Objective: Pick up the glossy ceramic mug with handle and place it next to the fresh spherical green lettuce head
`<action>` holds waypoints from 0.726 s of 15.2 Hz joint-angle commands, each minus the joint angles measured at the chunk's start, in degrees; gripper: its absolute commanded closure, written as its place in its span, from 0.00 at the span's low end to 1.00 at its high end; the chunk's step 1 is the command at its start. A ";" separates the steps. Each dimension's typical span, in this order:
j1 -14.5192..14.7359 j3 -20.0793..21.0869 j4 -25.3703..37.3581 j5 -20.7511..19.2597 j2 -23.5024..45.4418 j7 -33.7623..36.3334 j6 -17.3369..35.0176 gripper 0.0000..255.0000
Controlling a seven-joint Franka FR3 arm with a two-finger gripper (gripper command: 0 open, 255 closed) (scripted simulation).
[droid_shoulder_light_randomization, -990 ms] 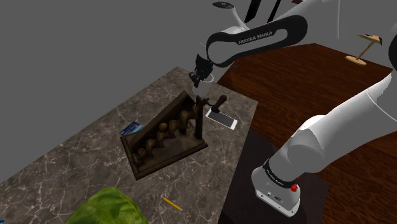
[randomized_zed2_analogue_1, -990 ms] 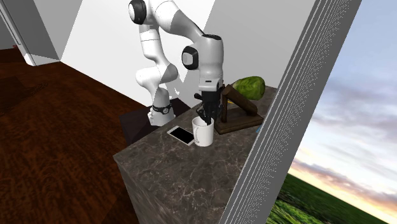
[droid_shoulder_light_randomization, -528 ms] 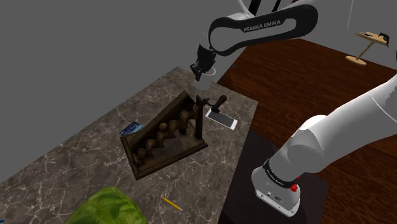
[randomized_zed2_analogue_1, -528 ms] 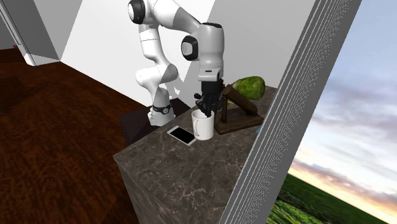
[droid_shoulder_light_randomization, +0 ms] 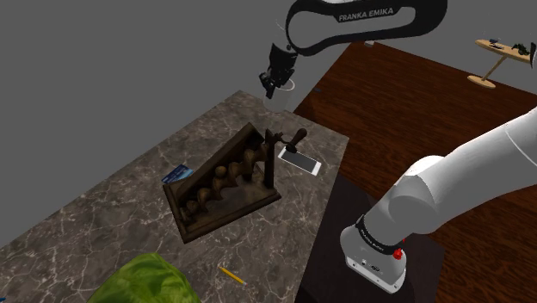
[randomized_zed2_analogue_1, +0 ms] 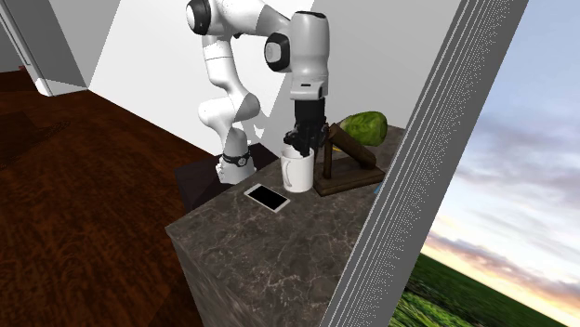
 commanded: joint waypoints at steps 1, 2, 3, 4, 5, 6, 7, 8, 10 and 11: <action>0.04 -0.01 1.18 0.10 -0.48 -0.12 -1.66 1.00; 0.04 -0.03 1.83 0.14 -0.61 -0.20 -2.44 1.00; 0.04 -0.04 2.49 0.18 -0.73 -0.27 -3.21 1.00; 0.05 -0.06 3.17 0.21 -0.83 -0.34 -3.99 1.00; 0.05 -0.07 3.85 0.24 -0.92 -0.41 -4.76 1.00; 0.05 -0.09 4.55 0.27 -1.00 -0.47 -5.53 1.00; 0.05 -0.10 5.26 0.30 -1.07 -0.54 -6.30 1.00; 0.05 -0.11 5.98 0.32 -1.12 -0.60 -7.07 1.00; 0.04 -0.13 7.45 0.36 -1.19 -0.73 -8.61 1.00; 0.04 -0.14 8.21 0.38 -1.20 -0.79 -9.38 1.00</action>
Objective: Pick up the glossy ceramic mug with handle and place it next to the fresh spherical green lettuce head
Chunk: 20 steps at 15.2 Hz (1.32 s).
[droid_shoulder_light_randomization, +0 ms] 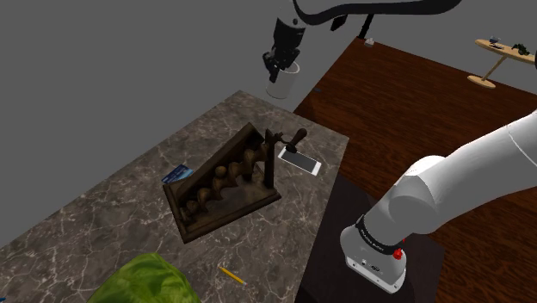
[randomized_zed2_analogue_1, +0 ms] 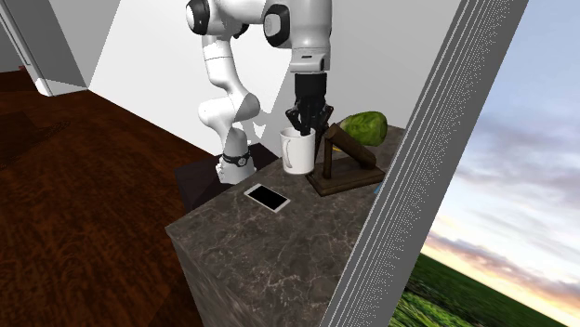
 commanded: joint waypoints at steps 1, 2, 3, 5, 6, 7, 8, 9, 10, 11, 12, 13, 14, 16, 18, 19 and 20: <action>0.01 -0.01 1.61 0.05 -0.10 -0.12 -1.71 1.00; 0.00 -0.02 2.38 0.06 -0.09 -0.17 -2.48 1.00; 0.00 -0.02 3.17 0.07 -0.07 -0.23 -3.24 1.00; -0.01 -0.03 4.13 0.09 -0.03 -0.29 -4.16 1.00; 0.41 0.55 2.66 0.32 -1.64 0.58 -4.35 1.00; 0.84 1.14 1.26 0.59 -3.22 1.46 -4.58 1.00; 1.28 1.75 -0.07 0.89 -4.78 2.35 -4.85 1.00; 1.73 2.39 -1.33 1.23 -6.30 3.24 -5.15 1.00; 2.19 3.05 -2.52 1.59 -7.80 4.14 -5.49 1.00; 2.67 3.72 -3.65 1.99 -9.26 5.06 -5.87 1.00; 3.17 4.40 -4.71 2.41 -10.70 5.98 -6.28 1.00; 3.68 5.10 -5.70 2.86 -12.09 6.93 -6.71 1.00; 4.21 5.82 -6.63 3.34 -13.46 7.88 -7.18 1.00; 5.32 7.30 -8.27 4.36 -16.07 9.84 -8.19 1.00; 6.47 8.86 -9.65 5.49 -18.51 11.87 -9.28 1.00; 7.06 9.66 -10.24 6.08 -19.66 12.91 -9.85 1.00; 7.66 10.49 -10.76 6.70 -20.76 13.97 -10.44 1.00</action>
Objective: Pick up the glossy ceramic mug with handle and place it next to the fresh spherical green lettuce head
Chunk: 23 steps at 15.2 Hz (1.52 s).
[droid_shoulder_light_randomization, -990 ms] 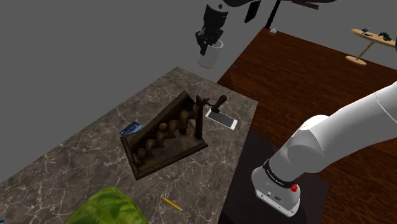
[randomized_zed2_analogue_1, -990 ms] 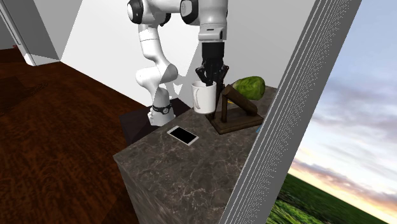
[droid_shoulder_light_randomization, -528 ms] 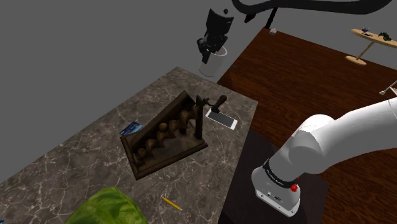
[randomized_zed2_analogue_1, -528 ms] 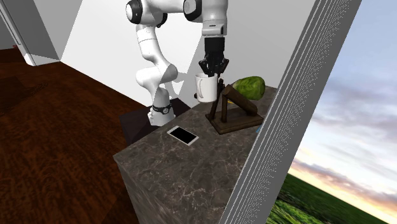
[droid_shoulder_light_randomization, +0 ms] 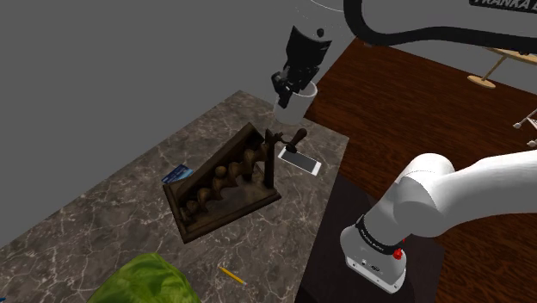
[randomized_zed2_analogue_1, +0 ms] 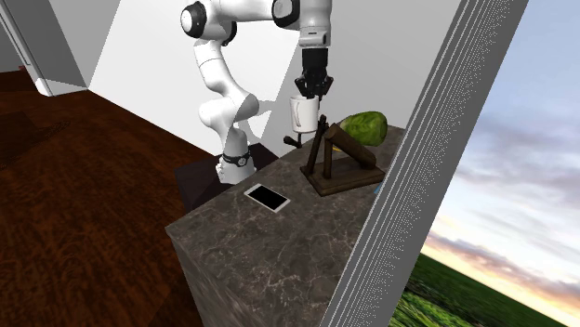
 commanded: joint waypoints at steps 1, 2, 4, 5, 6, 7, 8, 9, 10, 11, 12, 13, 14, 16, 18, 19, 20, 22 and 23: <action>1.12 1.63 -0.88 1.19 -1.97 2.10 -1.11 1.00; 1.72 2.50 -1.27 1.84 -2.97 3.19 -1.72 1.00; 2.96 4.28 -1.84 3.19 -4.81 5.44 -2.94 1.00; 3.61 5.17 -2.02 3.87 -5.62 6.62 -3.56 1.00; 4.30 6.06 -2.14 4.53 -6.37 7.84 -4.16 1.00; 5.00 6.95 -2.19 5.19 -7.05 9.08 -4.76 1.00; 5.62 7.91 -2.18 5.89 -7.68 10.31 -5.36 1.00; 6.22 8.89 -2.10 6.61 -8.25 11.56 -5.94 1.00; 6.81 9.88 -1.95 7.33 -8.76 12.82 -6.52 1.00; 7.35 10.92 -1.74 8.07 -9.21 14.07 -7.09 1.00; 7.85 11.97 -1.46 8.81 -9.60 15.34 -7.64 1.00; 8.33 13.05 -1.12 9.56 -9.92 16.62 -8.18 1.00; 8.79 14.13 -0.72 10.29 -10.19 17.91 -8.70 1.00; 9.59 16.37 0.27 11.76 -10.53 20.53 -9.70 1.00; 10.26 18.67 1.51 13.18 -10.62 23.20 -10.62 1.00; 10.52 19.86 2.22 13.87 -10.59 24.54 -11.05 1.00; 10.74 21.06 3.00 14.55 -10.49 25.89 -11.46 1.00; 11.03 23.53 4.72 15.86 -10.15 28.62 -12.23 1.00; 11.09 24.80 5.67 16.48 -9.90 29.99 -12.60 1.00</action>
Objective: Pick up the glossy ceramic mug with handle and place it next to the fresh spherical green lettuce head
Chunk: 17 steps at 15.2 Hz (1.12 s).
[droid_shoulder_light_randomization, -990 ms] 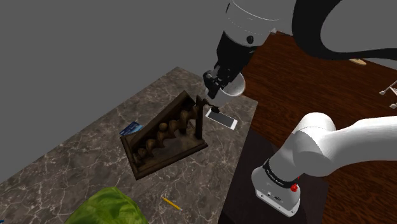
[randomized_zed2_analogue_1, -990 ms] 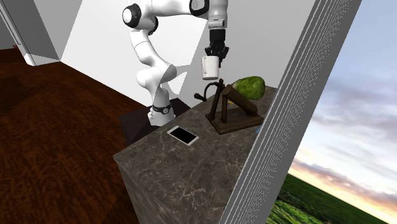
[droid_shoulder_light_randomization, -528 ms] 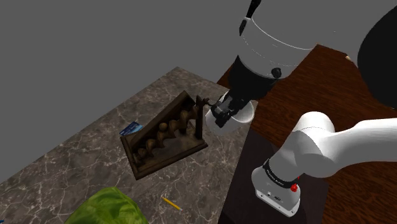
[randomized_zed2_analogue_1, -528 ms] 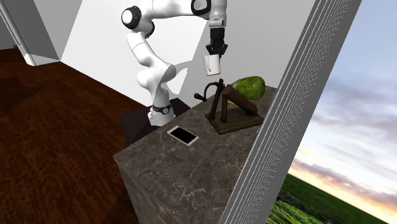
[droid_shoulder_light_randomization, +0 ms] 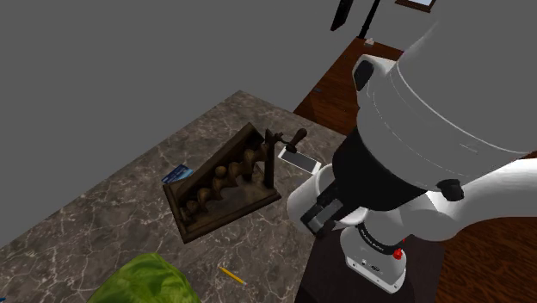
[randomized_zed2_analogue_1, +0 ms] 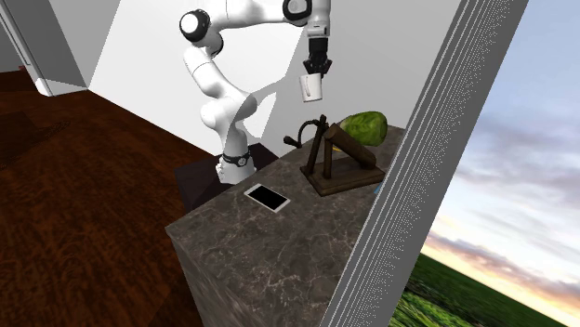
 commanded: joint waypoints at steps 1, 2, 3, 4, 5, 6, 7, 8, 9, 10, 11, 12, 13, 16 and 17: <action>-0.12 2.66 2.30 1.15 0.87 2.84 -0.72 1.00; 0.01 2.88 1.46 1.39 0.66 2.83 -0.06 1.00; 0.13 3.11 0.64 1.63 0.46 2.82 0.59 1.00; 0.26 3.35 -0.18 1.87 0.28 2.82 1.25 1.00; 0.39 3.60 -0.99 2.11 0.11 2.82 1.91 1.00; 0.51 3.85 -1.78 2.35 -0.04 2.82 2.58 1.00; 0.63 4.12 -2.57 2.60 -0.19 2.82 3.24 1.00; 0.74 4.39 -3.34 2.84 -0.32 2.83 3.91 1.00; 0.85 4.68 -4.11 3.10 -0.45 2.83 4.58 1.00; 0.96 4.97 -4.86 3.35 -0.56 2.84 5.25 1.00; 1.06 5.27 -5.60 3.61 -0.65 2.85 5.93 1.00; 1.16 5.58 -6.34 3.87 -0.74 2.86 6.61 1.00; 1.26 5.90 -7.06 4.13 -0.81 2.87 7.29 1.00; 1.52 6.92 -9.18 4.94 -0.94 2.92 9.36 1.00; 1.59 7.28 -9.86 5.21 -0.96 2.94 10.06 1.00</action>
